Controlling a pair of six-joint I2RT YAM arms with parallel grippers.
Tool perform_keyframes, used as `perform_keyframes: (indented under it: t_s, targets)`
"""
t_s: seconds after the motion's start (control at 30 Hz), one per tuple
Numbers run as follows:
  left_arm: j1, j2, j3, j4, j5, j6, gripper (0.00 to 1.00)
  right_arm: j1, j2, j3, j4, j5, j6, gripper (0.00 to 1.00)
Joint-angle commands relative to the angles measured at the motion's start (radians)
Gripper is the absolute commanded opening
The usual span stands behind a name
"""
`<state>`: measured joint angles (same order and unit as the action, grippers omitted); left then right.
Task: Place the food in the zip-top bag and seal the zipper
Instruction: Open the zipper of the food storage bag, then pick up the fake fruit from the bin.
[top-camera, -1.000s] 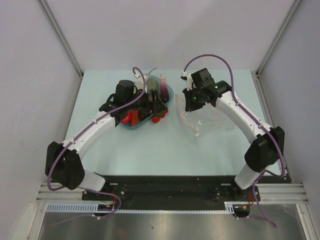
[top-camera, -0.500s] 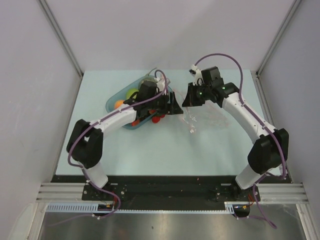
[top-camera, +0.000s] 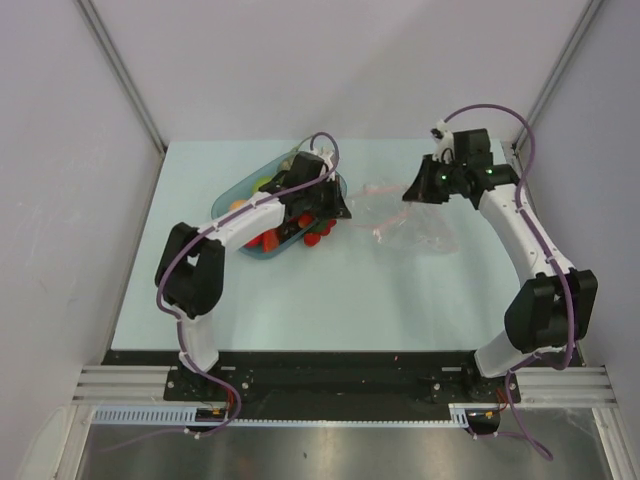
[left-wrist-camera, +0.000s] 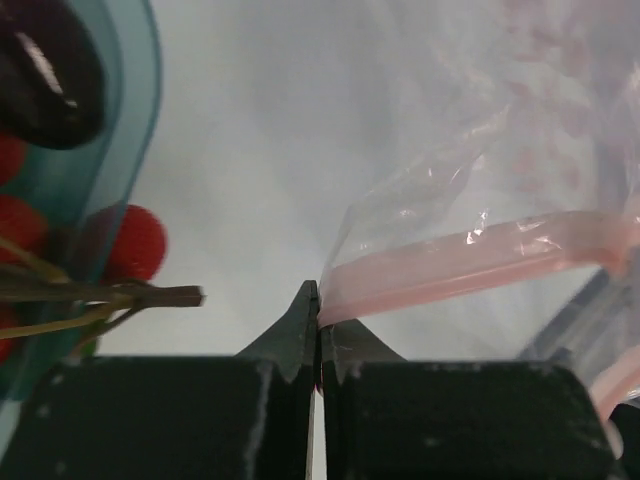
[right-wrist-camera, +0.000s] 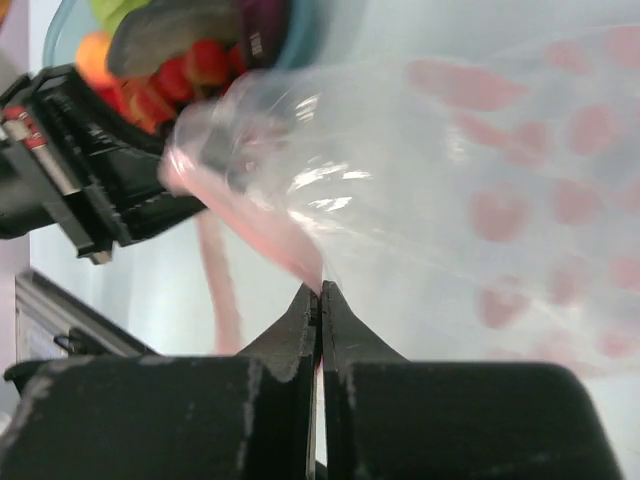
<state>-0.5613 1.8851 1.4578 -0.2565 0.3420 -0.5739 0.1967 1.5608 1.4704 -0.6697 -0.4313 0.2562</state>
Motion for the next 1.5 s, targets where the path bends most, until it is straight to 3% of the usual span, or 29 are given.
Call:
perform_keyframes:
  t_s: [0.0, 0.17, 0.27, 0.3, 0.33, 0.4, 0.63, 0.83, 1.0, 1.13, 1.3, 1.47]
  targets:
    - [0.006, 0.029, 0.104, -0.253, -0.206, 0.207, 0.01, -0.078, -0.07, -0.005, -0.048, 0.008, -0.044, 0.0]
    - [-0.009, 0.011, 0.134, -0.236, -0.143, 0.302, 0.18, -0.082, -0.09, -0.053, -0.03, -0.038, -0.043, 0.0]
    - [-0.009, -0.02, 0.164, -0.237, -0.066, 0.387, 0.49, -0.075, -0.09, -0.058, -0.008, -0.053, -0.015, 0.0]
    - [-0.006, -0.049, 0.159, -0.234, -0.048, 0.426, 0.7, -0.074, -0.088, -0.059, 0.002, -0.057, -0.008, 0.0]
    - [0.007, -0.067, 0.151, -0.227, -0.025, 0.443, 0.81, -0.071, -0.09, -0.067, 0.015, -0.06, 0.001, 0.0]
    - [0.038, -0.121, 0.118, -0.199, 0.089, 0.46, 0.98, -0.068, -0.088, -0.079, 0.048, -0.064, 0.026, 0.0]
    - [0.265, -0.196, 0.039, -0.182, 0.115, 0.477, 0.92, -0.068, -0.087, -0.094, 0.096, -0.087, 0.084, 0.0]
    - [0.379, -0.207, -0.008, -0.191, 0.117, 0.552, 0.86, -0.066, -0.074, -0.088, 0.12, -0.109, 0.143, 0.0]
    - [0.374, -0.181, -0.005, -0.138, 0.213, 0.731, 0.84, -0.062, -0.056, -0.079, 0.125, -0.116, 0.16, 0.0]
    - [0.309, -0.169, -0.004, -0.109, 0.272, 0.905, 0.83, -0.062, -0.047, -0.067, 0.113, -0.107, 0.15, 0.0]
    - [0.181, -0.113, 0.073, -0.193, 0.298, 1.236, 0.77, -0.06, -0.036, -0.065, 0.11, -0.098, 0.155, 0.0]
    - [0.115, 0.018, 0.194, -0.303, 0.27, 1.373, 0.77, -0.059, -0.027, -0.055, 0.114, -0.099, 0.152, 0.0]
